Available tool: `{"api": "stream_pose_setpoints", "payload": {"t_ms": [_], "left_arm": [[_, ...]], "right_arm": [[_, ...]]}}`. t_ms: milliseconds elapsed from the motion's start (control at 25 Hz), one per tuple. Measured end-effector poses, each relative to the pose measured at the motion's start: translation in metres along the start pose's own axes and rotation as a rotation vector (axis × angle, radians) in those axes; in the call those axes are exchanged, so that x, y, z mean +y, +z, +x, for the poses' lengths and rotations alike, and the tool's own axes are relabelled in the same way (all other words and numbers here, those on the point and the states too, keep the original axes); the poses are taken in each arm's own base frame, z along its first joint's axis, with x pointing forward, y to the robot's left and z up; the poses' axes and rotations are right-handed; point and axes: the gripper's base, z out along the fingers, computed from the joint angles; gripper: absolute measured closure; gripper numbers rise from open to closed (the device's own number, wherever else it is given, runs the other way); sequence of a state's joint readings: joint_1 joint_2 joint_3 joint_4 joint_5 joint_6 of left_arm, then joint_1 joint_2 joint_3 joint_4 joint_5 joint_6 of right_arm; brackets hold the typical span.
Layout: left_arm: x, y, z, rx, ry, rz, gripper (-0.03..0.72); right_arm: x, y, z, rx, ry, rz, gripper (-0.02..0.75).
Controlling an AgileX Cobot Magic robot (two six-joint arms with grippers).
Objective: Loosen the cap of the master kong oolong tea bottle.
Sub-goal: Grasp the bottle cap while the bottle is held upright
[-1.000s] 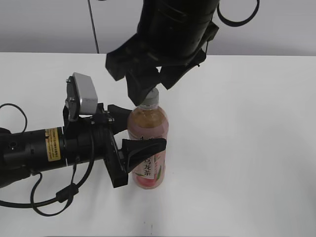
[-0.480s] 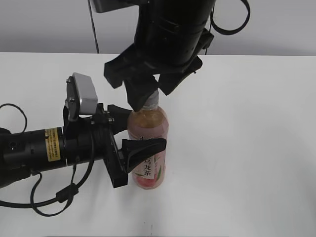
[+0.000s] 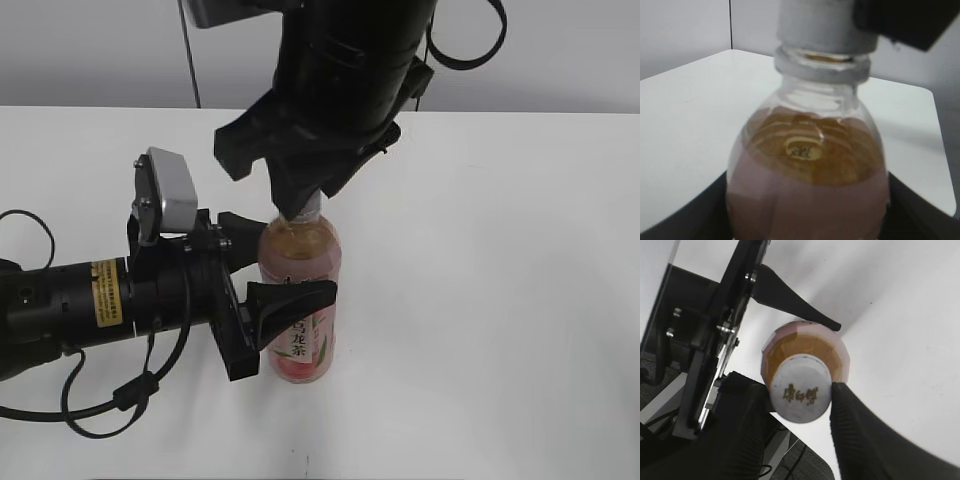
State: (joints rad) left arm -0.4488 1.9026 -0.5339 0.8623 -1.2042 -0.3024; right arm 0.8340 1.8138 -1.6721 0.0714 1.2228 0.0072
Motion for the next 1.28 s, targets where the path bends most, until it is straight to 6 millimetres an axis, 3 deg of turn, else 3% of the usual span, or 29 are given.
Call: {"api": "stream_pose_setpoints", "payload": {"t_ms": [120,720,1280], "left_arm": [[0.0,0.0,0.0,0.0,0.0,0.0,0.227],[0.0,0.0,0.0,0.0,0.0,0.0,0.227],[-0.0005,-0.0001,0.0002,0.001,0.002,0.004,0.228]], "right_arm": [[-0.0006,0.0,0.0,0.0,-0.017,0.002,0.465],[-0.0007,0.0,0.0,0.0,-0.192,0.003,0.465],[-0.0018,-0.0003,-0.0002,0.002,-0.779,0.009,0.465]]}}
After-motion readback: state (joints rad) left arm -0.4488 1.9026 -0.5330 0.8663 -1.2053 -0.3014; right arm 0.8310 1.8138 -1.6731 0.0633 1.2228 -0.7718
